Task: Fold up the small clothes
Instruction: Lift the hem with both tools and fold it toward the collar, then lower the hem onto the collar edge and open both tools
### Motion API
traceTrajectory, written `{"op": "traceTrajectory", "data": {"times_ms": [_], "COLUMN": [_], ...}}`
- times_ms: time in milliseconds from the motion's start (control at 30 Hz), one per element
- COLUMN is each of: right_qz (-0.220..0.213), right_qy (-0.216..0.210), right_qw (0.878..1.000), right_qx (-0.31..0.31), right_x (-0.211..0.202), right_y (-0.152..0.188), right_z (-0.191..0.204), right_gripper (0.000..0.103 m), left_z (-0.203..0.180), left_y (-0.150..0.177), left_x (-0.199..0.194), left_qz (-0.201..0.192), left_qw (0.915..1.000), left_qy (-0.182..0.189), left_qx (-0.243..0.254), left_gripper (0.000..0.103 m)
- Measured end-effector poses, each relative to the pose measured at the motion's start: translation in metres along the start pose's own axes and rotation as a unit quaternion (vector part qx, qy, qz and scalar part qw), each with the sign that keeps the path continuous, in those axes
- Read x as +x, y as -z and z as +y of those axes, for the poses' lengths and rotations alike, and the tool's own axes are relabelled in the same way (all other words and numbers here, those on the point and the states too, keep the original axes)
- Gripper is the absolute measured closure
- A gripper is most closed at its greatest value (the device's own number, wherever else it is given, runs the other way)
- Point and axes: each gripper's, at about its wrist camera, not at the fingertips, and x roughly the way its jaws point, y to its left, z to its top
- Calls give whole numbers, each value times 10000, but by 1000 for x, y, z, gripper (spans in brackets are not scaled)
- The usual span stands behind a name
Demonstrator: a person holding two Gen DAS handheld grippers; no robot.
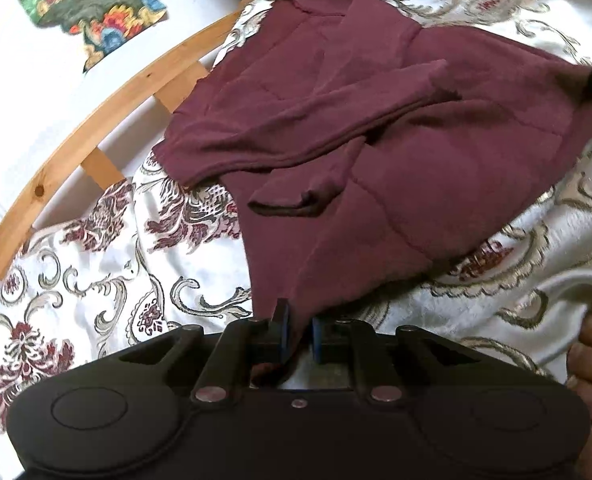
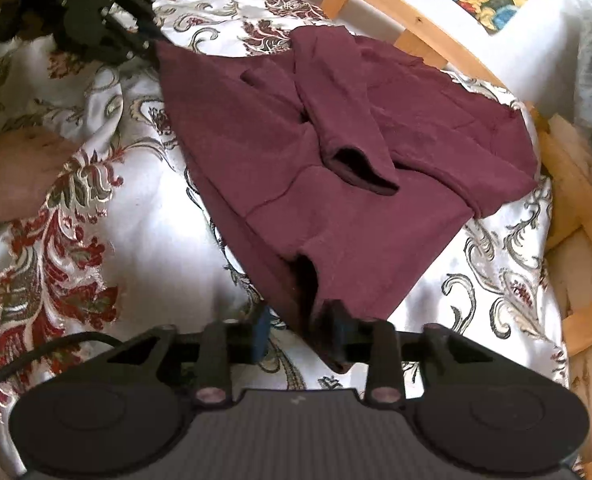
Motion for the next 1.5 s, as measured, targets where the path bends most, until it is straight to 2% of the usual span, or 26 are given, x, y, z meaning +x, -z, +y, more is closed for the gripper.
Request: {"op": "traceTrajectory", "data": {"times_ms": [67, 200, 333, 433, 567, 733, 1033, 1200, 1333, 1500], "right_qz": [61, 51, -63, -68, -59, -244, -586, -657, -869, -1225], "right_qy": [140, 287, 298, 426, 965, 1285, 1368, 1476, 1668, 2069], "right_qw": [9999, 9996, 9994, 9991, 9951, 9913, 9856, 9805, 9739, 9601], "right_qx": [-21, 6, -131, -34, -186, -158, 806, 1114, 1272, 1431], "right_x": [4, 9, 9, 4, -22, -72, -167, -195, -196, -179], "right_y": [0, 0, -1, -5, -8, -15, -9, -3, -11, -30], "right_z": [1, 3, 7, 6, 11, 25, 61, 83, 73, 42], "right_gripper": [52, 53, 80, 90, 90, 92, 92, 92, 92, 92], "left_z": [5, 17, 21, 17, 19, 28, 39, 42, 52, 76], "left_y": [-3, -10, -13, -11, -7, -1, 36, 53, 40, -2], "left_x": [0, -2, -7, -19, -43, -83, -169, -201, -206, -190], "left_qz": [-13, -91, -153, -347, -517, -738, -710, -633, -756, -879], "left_qw": [9999, 9992, 9983, 9983, 9973, 9939, 9892, 9866, 9853, 9820], "left_qy": [-4, -63, -68, -111, 20, 79, 469, 720, 631, 371], "left_qx": [-130, -386, -561, -446, -513, -821, -1197, -1317, -1395, -1630], "left_gripper": [92, 93, 93, 94, 94, 95, 95, 95, 95, 95]}}
